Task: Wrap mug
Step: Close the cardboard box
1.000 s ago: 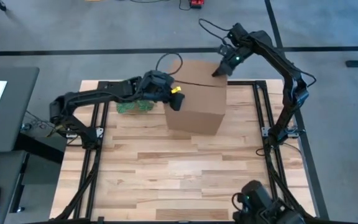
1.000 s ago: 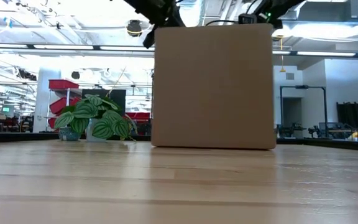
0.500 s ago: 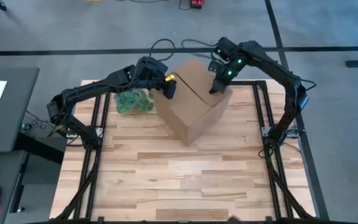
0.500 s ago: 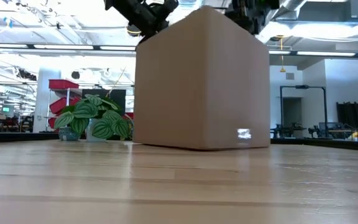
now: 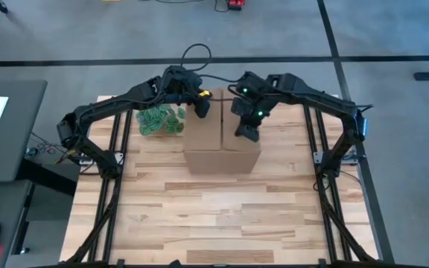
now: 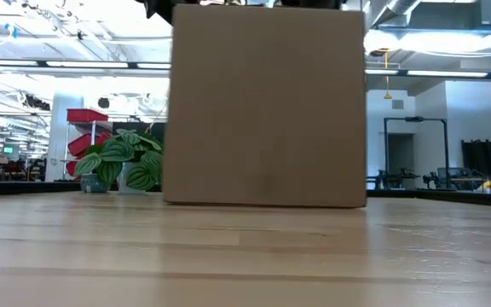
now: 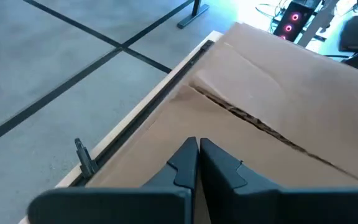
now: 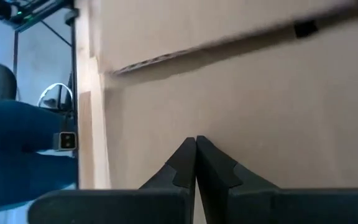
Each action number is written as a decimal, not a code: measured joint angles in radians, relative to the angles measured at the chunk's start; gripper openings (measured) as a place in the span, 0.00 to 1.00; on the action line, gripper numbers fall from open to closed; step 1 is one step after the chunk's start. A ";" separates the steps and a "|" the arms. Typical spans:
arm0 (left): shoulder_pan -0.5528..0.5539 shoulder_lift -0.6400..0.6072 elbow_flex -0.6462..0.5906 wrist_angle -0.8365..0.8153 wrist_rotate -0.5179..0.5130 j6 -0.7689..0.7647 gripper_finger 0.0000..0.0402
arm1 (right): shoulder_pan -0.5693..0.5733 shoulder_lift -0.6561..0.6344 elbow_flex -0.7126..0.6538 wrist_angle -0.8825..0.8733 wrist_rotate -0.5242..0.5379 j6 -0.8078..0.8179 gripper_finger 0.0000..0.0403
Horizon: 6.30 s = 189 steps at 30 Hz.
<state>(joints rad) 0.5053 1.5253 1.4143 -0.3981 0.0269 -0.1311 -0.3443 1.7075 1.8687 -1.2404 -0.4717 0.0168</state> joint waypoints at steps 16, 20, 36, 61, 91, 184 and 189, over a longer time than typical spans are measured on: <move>-0.020 -0.011 0.001 -0.008 0.004 -0.010 0.00 | -0.051 0.000 -0.092 0.455 -0.024 -0.149 0.00; -0.021 -0.067 0.000 -0.009 -0.053 -0.050 0.00 | -0.042 0.000 -0.210 0.598 -0.022 -0.122 0.00; -0.248 -0.363 0.002 -0.625 -0.034 -0.303 0.00 | -0.125 -0.004 -0.356 0.819 -0.044 -0.127 0.00; -0.313 -0.085 -0.073 -0.233 -0.084 -0.308 0.00 | -0.224 -0.123 -0.347 0.795 -0.140 -0.040 0.00; -0.296 -0.083 -0.077 -0.157 -0.085 -0.324 0.00 | -0.327 0.126 -0.344 1.003 -0.307 -0.175 0.00; -0.299 -0.044 -0.009 -0.101 -0.043 -0.290 0.00 | -0.319 -0.083 -0.483 0.896 -0.197 -0.246 0.00; -0.299 -0.062 -0.009 -0.098 -0.041 -0.297 0.00 | -0.303 -0.068 -0.481 0.859 -0.140 -0.303 0.00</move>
<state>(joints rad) 0.2058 1.4635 1.4055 -0.4963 -0.0143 -0.4283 -0.6476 1.6394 1.3872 -0.3816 -0.6117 -0.2859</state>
